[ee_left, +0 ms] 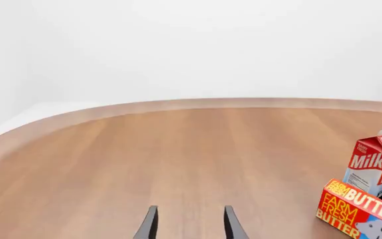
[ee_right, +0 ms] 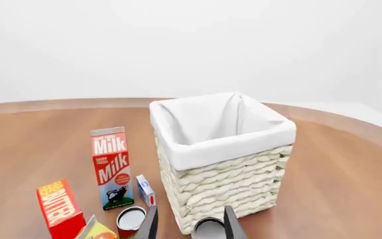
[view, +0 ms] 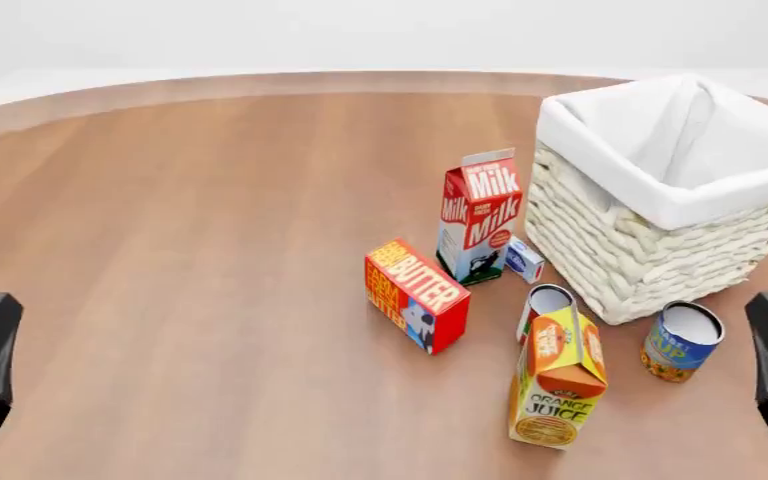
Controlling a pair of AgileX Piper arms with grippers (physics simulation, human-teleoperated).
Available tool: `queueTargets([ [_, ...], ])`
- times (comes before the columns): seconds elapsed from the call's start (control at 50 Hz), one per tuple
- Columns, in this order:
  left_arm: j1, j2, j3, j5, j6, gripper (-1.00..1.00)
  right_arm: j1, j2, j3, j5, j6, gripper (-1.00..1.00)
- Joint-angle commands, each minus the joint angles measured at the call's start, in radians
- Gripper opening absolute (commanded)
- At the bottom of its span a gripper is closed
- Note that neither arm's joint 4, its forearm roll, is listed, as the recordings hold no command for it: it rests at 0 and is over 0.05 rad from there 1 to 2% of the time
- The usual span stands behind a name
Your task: Pick up the alphabet soup, and put it in the basket.
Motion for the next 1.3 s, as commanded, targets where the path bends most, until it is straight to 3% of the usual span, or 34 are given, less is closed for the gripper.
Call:
queueTargets([
  [0.02, 0.0, 0.0, 0.0, 0.0, 0.0, 1.0, -0.001, 0.002, -0.005, 0.004, 0.004, 1.0],
  [0.26, 0.0, 0.0, 0.0, 0.0, 0.0, 1.0, -0.008, 0.002, -0.021, 0.034, -0.015, 1.0],
  [0.9, 0.0, 0.0, 0.0, 0.0, 0.0, 1.0, -0.028, 0.008, -0.191, 0.232, -0.073, 1.0],
  [1.3, 0.0, 0.0, 0.0, 0.0, 0.0, 1.0, -0.029, 0.026, -0.195, 0.289, -0.113, 1.0],
])
